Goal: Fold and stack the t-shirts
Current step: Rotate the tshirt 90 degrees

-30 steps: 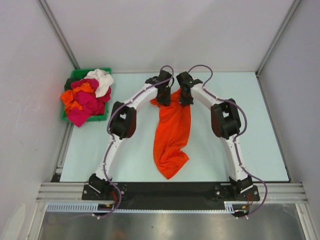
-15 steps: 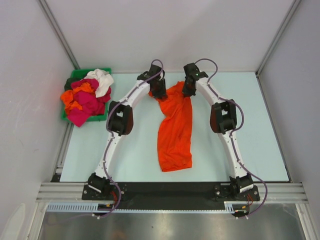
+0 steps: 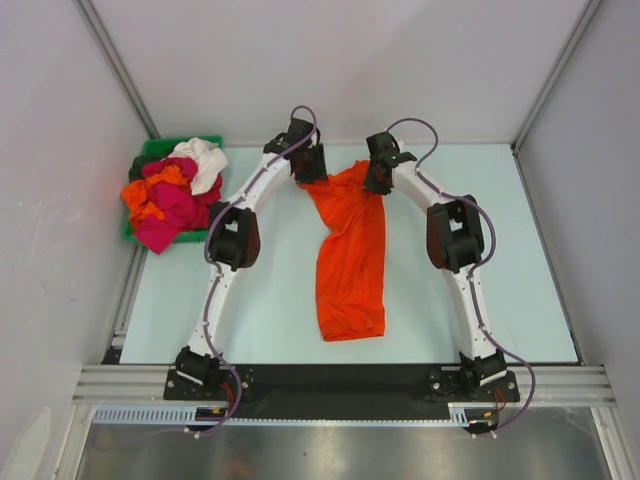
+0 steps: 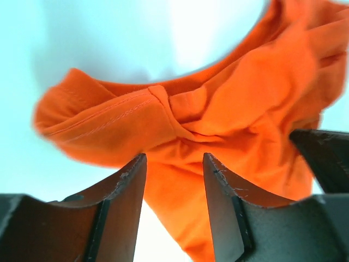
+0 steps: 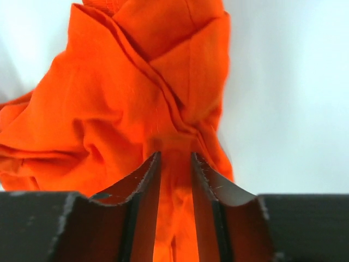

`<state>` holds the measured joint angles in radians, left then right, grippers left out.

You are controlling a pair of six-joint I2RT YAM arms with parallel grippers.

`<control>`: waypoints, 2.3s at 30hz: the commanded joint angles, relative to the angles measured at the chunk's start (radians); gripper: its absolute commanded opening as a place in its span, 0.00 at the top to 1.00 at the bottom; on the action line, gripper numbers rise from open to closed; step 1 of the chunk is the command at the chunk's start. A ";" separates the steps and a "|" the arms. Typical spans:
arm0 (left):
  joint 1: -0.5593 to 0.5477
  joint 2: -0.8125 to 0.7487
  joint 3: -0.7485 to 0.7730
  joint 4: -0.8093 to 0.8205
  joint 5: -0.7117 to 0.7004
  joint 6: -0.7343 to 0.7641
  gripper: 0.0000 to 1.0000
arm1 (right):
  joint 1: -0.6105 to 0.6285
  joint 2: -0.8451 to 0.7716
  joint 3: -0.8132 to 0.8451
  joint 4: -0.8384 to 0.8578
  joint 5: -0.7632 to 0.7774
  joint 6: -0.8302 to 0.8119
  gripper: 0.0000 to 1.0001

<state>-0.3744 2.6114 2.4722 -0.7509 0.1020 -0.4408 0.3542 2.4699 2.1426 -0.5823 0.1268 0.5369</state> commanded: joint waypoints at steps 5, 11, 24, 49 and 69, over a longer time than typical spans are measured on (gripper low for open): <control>-0.064 -0.309 -0.169 0.024 -0.100 0.045 0.54 | 0.098 -0.342 -0.198 0.001 0.218 -0.041 0.67; -0.167 -0.468 -0.523 0.088 -0.188 0.011 0.61 | 0.173 -0.577 -0.527 0.042 0.254 0.001 0.68; -0.446 -0.942 -1.325 0.340 -0.309 -0.154 0.60 | 0.287 -0.821 -1.004 0.071 0.267 0.092 0.72; -0.520 -0.818 -1.497 0.435 -0.220 -0.280 0.66 | 0.391 -0.721 -1.228 0.182 0.189 0.196 0.78; -0.684 -0.970 -1.707 0.306 -0.199 -0.372 0.67 | 0.617 -0.835 -1.423 0.027 0.140 0.446 0.79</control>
<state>-1.0103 1.6234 0.8474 -0.2745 -0.1818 -0.7609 0.8833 1.5955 0.8192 -0.3672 0.4591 0.8841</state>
